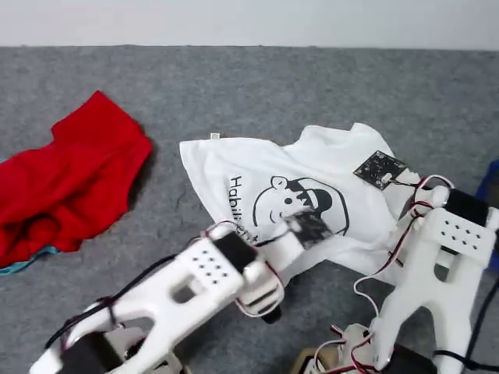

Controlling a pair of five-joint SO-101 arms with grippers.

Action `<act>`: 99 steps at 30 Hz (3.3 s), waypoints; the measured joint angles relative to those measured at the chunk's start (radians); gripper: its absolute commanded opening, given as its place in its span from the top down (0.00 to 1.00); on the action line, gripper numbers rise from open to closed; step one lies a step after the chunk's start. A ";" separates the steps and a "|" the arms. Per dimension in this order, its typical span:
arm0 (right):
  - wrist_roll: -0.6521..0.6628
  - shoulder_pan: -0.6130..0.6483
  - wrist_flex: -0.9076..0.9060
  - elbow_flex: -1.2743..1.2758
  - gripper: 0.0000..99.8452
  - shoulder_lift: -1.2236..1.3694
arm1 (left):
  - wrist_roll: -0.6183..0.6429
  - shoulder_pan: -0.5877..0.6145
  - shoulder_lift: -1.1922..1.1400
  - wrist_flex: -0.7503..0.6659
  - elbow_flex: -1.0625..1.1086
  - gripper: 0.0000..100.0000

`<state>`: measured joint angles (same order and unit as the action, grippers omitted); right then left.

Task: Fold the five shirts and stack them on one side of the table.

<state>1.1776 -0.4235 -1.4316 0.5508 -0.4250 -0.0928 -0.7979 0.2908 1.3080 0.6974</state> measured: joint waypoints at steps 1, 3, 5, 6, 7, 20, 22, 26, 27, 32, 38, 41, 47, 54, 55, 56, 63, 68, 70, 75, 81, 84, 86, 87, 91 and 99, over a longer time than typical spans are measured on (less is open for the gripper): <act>0.000 0.000 0.000 0.000 0.99 0.000 | -0.023 -0.017 -0.035 0.000 -0.029 0.71; 0.000 0.000 0.000 0.000 0.99 0.000 | -0.074 -0.043 -0.103 0.000 -0.069 0.71; 0.000 0.000 0.000 0.000 0.99 0.000 | -0.133 -0.046 -0.176 0.003 -0.092 0.73; 0.000 0.000 0.000 0.000 0.99 0.000 | -0.167 -0.041 -0.216 0.003 -0.100 0.76; 0.000 0.000 0.000 0.000 0.99 0.000 | -0.203 -0.041 -0.252 0.002 -0.101 0.78; 0.000 0.000 0.000 0.000 0.99 0.000 | -0.522 -0.051 -0.506 0.008 -0.247 0.95; 0.000 0.000 0.000 0.000 0.99 0.000 | -0.526 -0.051 -0.532 0.012 -0.265 0.98; 0.000 0.000 0.000 0.000 0.99 0.000 | -0.528 -0.051 -0.574 0.014 -0.298 0.99; 0.000 0.000 0.000 0.000 0.99 0.000 | -0.529 -0.052 -0.575 0.015 -0.301 0.99; 0.000 0.000 -0.095 0.000 0.99 0.000 | -0.529 -0.052 -0.559 0.054 -0.308 0.99; 0.000 0.008 -0.204 -0.038 0.99 0.000 | -0.529 -0.003 -0.420 0.212 -0.308 0.99; 0.000 0.020 -0.279 -0.103 0.99 0.000 | -0.531 0.089 -0.319 0.261 -0.308 0.99; 0.060 0.012 -0.322 -0.157 0.99 -0.025 | -0.589 0.290 -0.120 0.345 -0.308 0.99; 0.275 -0.163 -0.325 -0.081 0.99 -0.147 | -0.675 0.466 0.077 0.410 -0.308 0.99; 0.313 -0.192 -0.325 -0.055 0.99 -0.169 | -0.678 0.480 0.100 0.413 -0.308 0.99; 0.350 -0.218 -0.325 -0.025 0.99 -0.189 | -0.678 0.493 0.126 0.414 -0.308 0.99; 0.413 -0.258 -0.318 0.126 0.99 -0.236 | -0.724 0.509 0.193 0.368 -0.173 0.99; 0.216 -0.155 -0.109 0.126 0.99 -0.229 | -0.724 0.517 0.195 0.141 -0.084 0.99; 0.109 -0.097 0.018 0.126 0.99 -0.209 | -0.724 0.517 0.195 0.025 -0.044 0.99; -0.135 0.054 0.295 0.127 0.99 -0.112 | -0.640 0.557 0.195 -0.341 0.068 0.99; -0.341 0.163 0.428 -0.021 0.99 0.074 | -0.551 0.588 0.110 -0.588 0.054 0.99; -0.390 0.167 0.433 -0.167 0.99 0.212 | -0.542 0.617 -0.003 -0.603 -0.057 0.99; -0.402 0.169 0.436 -0.272 0.99 0.313 | -0.516 0.634 -0.098 -0.605 -0.163 0.99; -0.405 0.169 0.436 -0.328 0.99 0.364 | -0.505 0.640 -0.149 -0.605 -0.219 0.99; -0.411 0.169 0.436 -0.555 0.88 0.574 | -0.493 0.641 -0.373 -0.589 -0.463 0.97; -0.470 0.157 0.292 -1.022 0.79 0.956 | -0.364 0.649 -0.744 -0.390 -0.953 0.86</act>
<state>0.7081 -0.2670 -1.1400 -0.4710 0.5309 -0.4565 -0.1488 -0.4534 0.9183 -0.2555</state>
